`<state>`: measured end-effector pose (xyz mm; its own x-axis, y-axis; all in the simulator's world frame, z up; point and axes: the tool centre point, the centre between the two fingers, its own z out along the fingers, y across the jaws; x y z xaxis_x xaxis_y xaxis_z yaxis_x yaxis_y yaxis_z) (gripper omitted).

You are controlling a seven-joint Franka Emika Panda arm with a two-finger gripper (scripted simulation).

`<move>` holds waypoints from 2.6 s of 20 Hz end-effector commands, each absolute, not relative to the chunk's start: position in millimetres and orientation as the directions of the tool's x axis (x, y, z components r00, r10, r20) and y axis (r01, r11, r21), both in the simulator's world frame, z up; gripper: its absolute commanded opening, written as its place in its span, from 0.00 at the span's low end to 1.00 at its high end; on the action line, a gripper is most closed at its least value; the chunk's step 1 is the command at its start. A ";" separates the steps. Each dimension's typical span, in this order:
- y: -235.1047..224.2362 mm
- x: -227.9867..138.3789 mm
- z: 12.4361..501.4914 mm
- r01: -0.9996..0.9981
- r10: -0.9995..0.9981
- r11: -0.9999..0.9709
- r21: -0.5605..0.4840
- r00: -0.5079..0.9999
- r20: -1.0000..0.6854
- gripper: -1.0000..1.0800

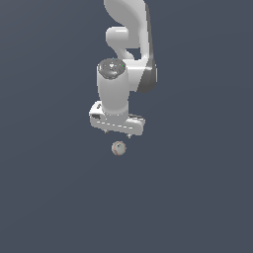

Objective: Pick up the object and move it to a goal position.

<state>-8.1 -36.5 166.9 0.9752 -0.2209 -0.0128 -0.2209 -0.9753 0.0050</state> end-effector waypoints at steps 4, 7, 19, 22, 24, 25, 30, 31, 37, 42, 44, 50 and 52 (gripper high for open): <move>-35.7 -8.1 157.5 -0.358 -0.358 -0.934 0.002 0.934 -0.013 0.96; -35.3 -8.1 152.0 -0.436 -0.436 -0.900 0.002 0.900 -0.013 0.96; -35.0 -8.8 130.9 -0.710 -0.710 -0.704 0.001 0.704 -0.013 0.96; -35.2 -9.0 125.7 -0.767 -0.767 -0.641 0.001 0.641 -0.012 0.96; -35.4 -9.2 122.4 -0.802 -0.802 -0.597 0.001 0.597 -0.011 0.96; -35.5 -9.3 120.7 -0.819 -0.819 -0.574 0.001 0.574 -0.011 0.96; -36.1 -9.8 112.4 -0.892 -0.892 -0.453 0.002 0.453 -0.008 0.96; -36.3 -9.9 110.9 -0.904 -0.904 -0.428 0.002 0.428 -0.007 0.96; -37.2 -10.5 103.5 -0.952 -0.952 -0.307 0.001 0.307 -0.004 0.96; -37.8 -10.8 99.7 -0.970 -0.970 -0.241 0.000 0.241 -0.001 0.96; -38.0 -10.9 98.8 -0.975 -0.975 -0.224 0.000 0.224 -0.001 0.96; -38.1 -11.0 98.0 -0.977 -0.977 -0.211 0.000 0.211 0.000 0.96; -38.0 -11.1 96.5 -0.977 -0.977 -0.211 0.000 0.211 0.000 0.96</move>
<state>-11.0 -38.0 97.5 0.2113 -0.9774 -0.0002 -0.9774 -0.2113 -0.0001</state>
